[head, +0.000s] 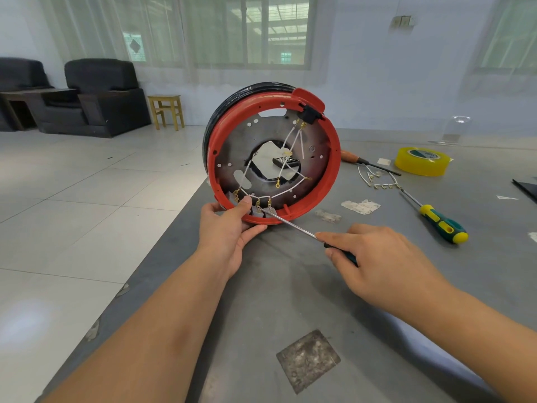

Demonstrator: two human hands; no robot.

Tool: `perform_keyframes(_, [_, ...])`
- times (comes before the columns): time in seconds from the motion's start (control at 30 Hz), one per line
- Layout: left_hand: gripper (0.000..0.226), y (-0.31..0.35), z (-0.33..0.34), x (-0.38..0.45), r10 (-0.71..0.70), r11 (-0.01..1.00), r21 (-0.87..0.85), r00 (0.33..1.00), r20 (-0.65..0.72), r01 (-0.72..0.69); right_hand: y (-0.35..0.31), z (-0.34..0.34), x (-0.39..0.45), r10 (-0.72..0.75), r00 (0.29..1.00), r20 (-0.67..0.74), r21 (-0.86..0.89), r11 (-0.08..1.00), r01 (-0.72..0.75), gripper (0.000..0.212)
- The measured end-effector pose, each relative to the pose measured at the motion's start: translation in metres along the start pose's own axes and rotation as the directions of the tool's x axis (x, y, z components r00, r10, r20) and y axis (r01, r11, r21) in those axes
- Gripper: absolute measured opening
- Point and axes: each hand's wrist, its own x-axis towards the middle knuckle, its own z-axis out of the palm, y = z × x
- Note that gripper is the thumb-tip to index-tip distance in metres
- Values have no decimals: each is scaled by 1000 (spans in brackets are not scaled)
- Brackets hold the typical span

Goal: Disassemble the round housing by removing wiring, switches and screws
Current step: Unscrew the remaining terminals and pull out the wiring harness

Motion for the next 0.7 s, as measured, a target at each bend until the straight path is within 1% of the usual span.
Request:
perform_keyframes(0.23, [40,0,3,-1,17,1000,-10,1000,-9,-17,-8,12,-5,3,1000,-14,-107,994,-5,46])
perform_keyframes(0.7, [33,0,4,0,34,999,-10,997,-67,-35,-22,20,-9,8,1000,28,-110,994,-5,47])
